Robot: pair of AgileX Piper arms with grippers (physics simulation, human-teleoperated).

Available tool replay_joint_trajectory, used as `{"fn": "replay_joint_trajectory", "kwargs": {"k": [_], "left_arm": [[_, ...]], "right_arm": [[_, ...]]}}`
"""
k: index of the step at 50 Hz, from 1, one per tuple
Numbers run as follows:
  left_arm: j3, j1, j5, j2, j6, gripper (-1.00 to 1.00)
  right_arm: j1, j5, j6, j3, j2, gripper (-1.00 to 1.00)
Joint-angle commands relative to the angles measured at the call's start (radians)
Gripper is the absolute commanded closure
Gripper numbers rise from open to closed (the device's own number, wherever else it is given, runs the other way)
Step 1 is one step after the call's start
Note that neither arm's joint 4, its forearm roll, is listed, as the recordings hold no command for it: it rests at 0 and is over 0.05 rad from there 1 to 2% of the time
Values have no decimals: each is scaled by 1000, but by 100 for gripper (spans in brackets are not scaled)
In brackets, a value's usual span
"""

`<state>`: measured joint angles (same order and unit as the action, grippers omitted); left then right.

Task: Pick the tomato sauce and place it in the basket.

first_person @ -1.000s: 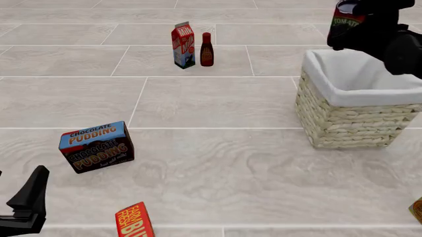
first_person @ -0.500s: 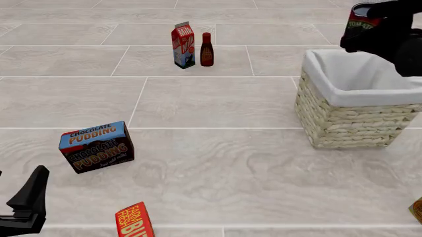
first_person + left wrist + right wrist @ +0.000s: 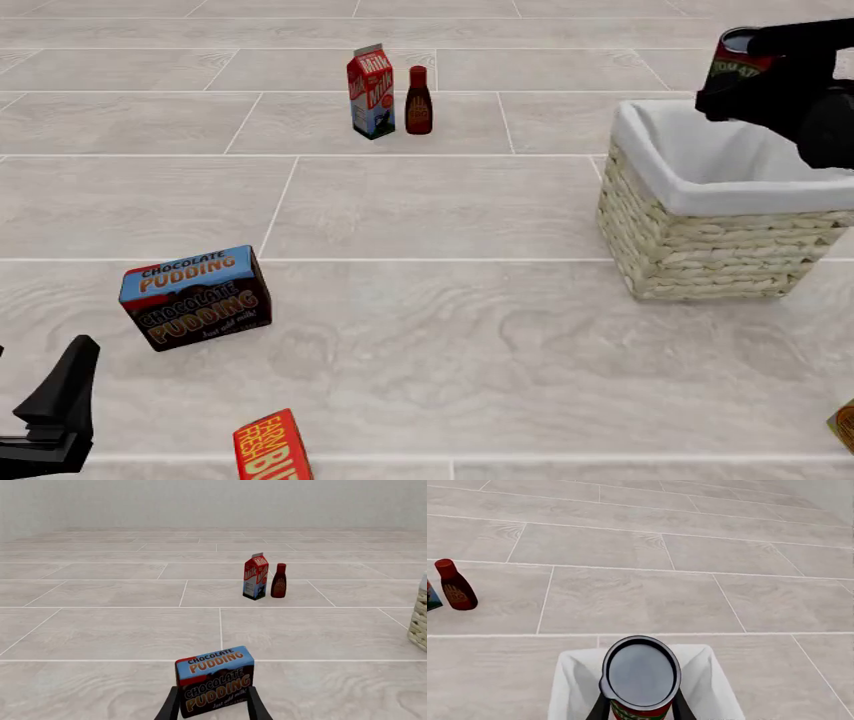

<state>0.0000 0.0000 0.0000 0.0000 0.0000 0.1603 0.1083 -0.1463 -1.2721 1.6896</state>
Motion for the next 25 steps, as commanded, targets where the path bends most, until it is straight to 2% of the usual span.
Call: {"fn": "replay_joint_trajectory", "kwargs": {"k": [1,25], "left_arm": [[0,0,0,0,0,-100],[0,0,0,0,0,-100]], "right_arm": [[12,8,24,-6,24,100],[21,25,28,3,65,100]]}}
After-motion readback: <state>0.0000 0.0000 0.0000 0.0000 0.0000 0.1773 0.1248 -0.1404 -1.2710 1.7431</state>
